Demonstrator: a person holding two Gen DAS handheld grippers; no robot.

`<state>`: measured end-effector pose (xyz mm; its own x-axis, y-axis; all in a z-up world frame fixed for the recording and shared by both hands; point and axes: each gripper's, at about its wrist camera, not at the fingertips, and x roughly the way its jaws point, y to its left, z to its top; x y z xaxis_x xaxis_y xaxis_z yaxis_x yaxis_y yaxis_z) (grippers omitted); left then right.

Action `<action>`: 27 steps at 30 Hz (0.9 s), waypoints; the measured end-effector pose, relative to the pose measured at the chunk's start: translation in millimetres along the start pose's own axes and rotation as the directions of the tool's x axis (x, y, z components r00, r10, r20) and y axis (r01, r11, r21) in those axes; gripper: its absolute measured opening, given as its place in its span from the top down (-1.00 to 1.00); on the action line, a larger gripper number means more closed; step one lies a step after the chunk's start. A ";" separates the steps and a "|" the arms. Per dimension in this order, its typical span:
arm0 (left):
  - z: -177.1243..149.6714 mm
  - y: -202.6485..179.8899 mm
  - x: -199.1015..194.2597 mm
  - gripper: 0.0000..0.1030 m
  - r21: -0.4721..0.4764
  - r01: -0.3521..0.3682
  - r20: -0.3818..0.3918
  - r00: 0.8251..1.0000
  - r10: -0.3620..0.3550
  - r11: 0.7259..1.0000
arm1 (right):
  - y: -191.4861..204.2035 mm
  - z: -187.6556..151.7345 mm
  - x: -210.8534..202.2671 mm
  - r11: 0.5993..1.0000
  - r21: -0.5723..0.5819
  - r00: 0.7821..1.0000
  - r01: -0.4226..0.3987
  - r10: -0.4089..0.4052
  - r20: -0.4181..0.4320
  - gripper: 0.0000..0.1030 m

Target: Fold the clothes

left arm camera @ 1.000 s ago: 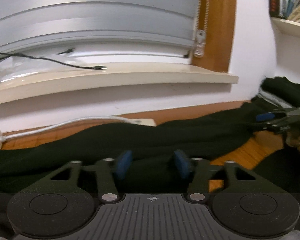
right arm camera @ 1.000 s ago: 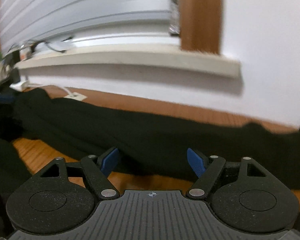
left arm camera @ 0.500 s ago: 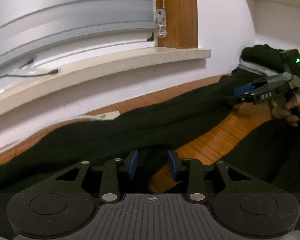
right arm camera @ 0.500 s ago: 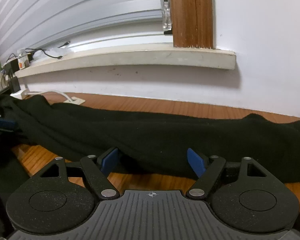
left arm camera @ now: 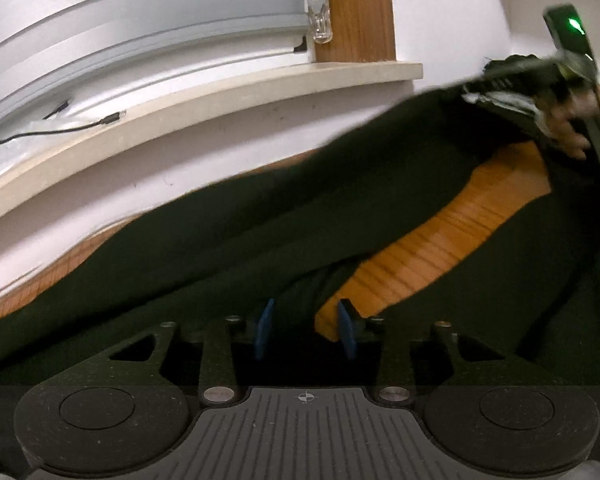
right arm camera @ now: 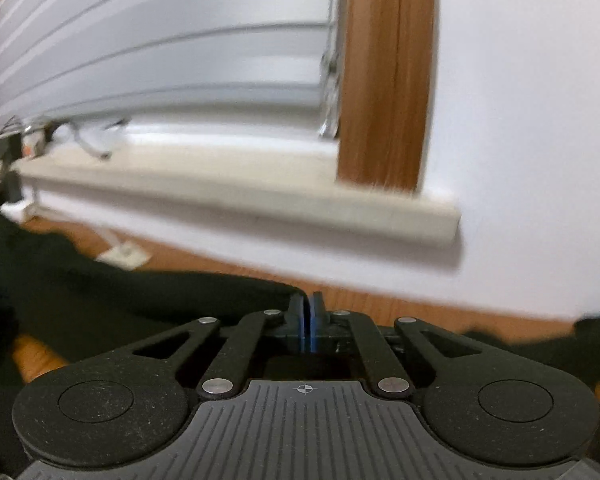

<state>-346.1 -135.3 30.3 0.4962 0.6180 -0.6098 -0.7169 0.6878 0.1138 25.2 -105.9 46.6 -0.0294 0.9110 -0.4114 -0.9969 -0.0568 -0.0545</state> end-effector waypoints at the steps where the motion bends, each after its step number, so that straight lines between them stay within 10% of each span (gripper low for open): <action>1: -1.9 2.5 -1.2 0.37 -0.003 0.004 0.000 1.000 -0.004 1.000 | 0.4 3.7 6.6 1.000 -0.009 1.000 0.015 -0.015 -0.001 0.93; 10: -7.9 8.3 -10.0 0.47 -0.010 0.018 0.003 1.000 -0.018 1.000 | -0.3 2.4 55.3 0.995 -0.062 0.993 0.078 -0.083 -0.083 0.75; 17: 2.0 9.4 -4.3 0.35 -0.008 -0.008 0.020 1.000 0.009 1.000 | 8.3 -13.0 29.6 0.998 -0.036 0.992 -0.056 0.051 -0.117 0.14; 23: 3.0 3.0 6.9 0.38 0.017 -0.012 0.000 1.000 0.012 1.000 | 26.0 -26.5 14.2 0.980 -0.030 0.968 -0.199 0.191 -0.163 0.11; 27: 1.0 5.0 2.2 0.95 0.010 -0.011 0.012 1.000 0.011 1.000 | 57.3 -34.3 21.9 0.952 -0.127 0.943 -0.279 0.248 -0.221 0.10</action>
<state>-348.1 -130.1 30.3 0.4940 0.6303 -0.5988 -0.7175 0.6846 0.1286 -30.1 -103.2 3.2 -0.2584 0.7553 -0.6023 -0.9314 -0.3603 -0.0522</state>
